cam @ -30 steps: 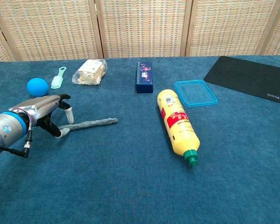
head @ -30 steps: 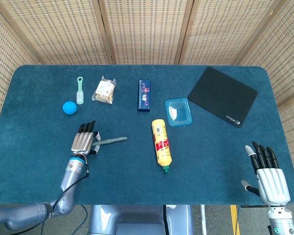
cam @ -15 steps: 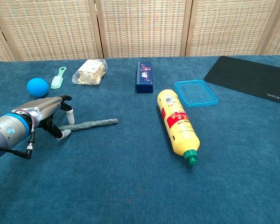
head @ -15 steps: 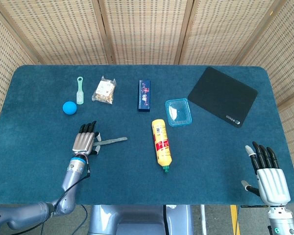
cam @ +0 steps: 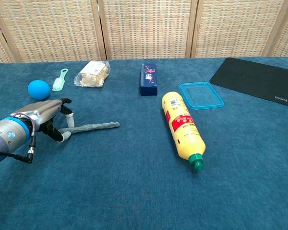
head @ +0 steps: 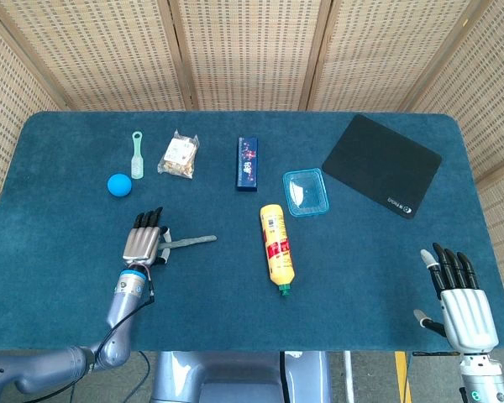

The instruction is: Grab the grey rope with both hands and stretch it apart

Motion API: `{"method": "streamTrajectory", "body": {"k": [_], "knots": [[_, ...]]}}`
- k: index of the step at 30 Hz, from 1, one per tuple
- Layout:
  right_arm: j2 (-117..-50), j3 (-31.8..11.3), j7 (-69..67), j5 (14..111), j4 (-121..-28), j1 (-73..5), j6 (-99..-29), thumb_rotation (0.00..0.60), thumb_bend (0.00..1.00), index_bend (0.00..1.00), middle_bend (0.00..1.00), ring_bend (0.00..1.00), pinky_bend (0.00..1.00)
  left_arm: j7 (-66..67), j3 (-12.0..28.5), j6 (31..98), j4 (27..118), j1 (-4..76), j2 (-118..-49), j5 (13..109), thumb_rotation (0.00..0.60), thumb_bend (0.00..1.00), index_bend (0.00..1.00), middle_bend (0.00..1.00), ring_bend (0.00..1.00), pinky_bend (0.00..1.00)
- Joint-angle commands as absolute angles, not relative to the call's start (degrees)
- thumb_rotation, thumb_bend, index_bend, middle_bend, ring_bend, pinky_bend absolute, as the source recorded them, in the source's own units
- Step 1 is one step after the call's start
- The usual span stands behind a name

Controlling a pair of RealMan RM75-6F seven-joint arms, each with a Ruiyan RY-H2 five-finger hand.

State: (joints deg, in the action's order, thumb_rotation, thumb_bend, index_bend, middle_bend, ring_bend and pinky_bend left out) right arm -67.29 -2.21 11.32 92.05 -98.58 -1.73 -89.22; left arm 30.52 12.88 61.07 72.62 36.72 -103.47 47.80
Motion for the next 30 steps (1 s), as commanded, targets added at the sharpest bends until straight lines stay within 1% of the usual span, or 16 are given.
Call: {"method": "streamTrajectory", "body": {"k": [1,8,14,24,30], "knots": [[-67.32,-2.19,11.35,92.03,-98.56,-1.76,-89.14,0.600,0.00,0.00,0.00,0.00,0.00,30.02,13.01,60.99,72.72,36.62,-103.29,47.93,0.600,0.58,0.71,0.00,0.00,0.00],[-67.35,-2.18,11.38,91.96,-98.51,-1.79,-89.09,0.600,0.00,0.00,0.00,0.00,0.00,28.12,13.34,61.00,73.32,36.13,-102.39,48.68,0.600,0.58,0.76,0.00,0.00,0.00],[-67.42,-2.09,11.50,91.99,-98.49,-1.81,-89.01,0.600,0.00,0.00,0.00,0.00,0.00,24.31,13.55,61.32,76.08,34.96,-99.74,50.99,0.600,0.58,0.76,0.00,0.00,0.00],[-67.87,-1.79,12.16,92.17,-98.52,-1.96,-88.55,0.600,0.00,0.00,0.00,0.00,0.00,12.87,13.50,60.06,81.56,32.69,-94.72,57.34,0.600,0.58,0.77,0.00,0.00,0.00],[-68.09,-1.91,11.49,91.81,-98.57,-2.73,-87.20,0.600,0.00,0.03,0.00,0.00,0.00,5.17,14.23,59.18,85.87,32.41,-92.16,62.02,0.600,0.58,0.77,0.00,0.00,0.00]]}}
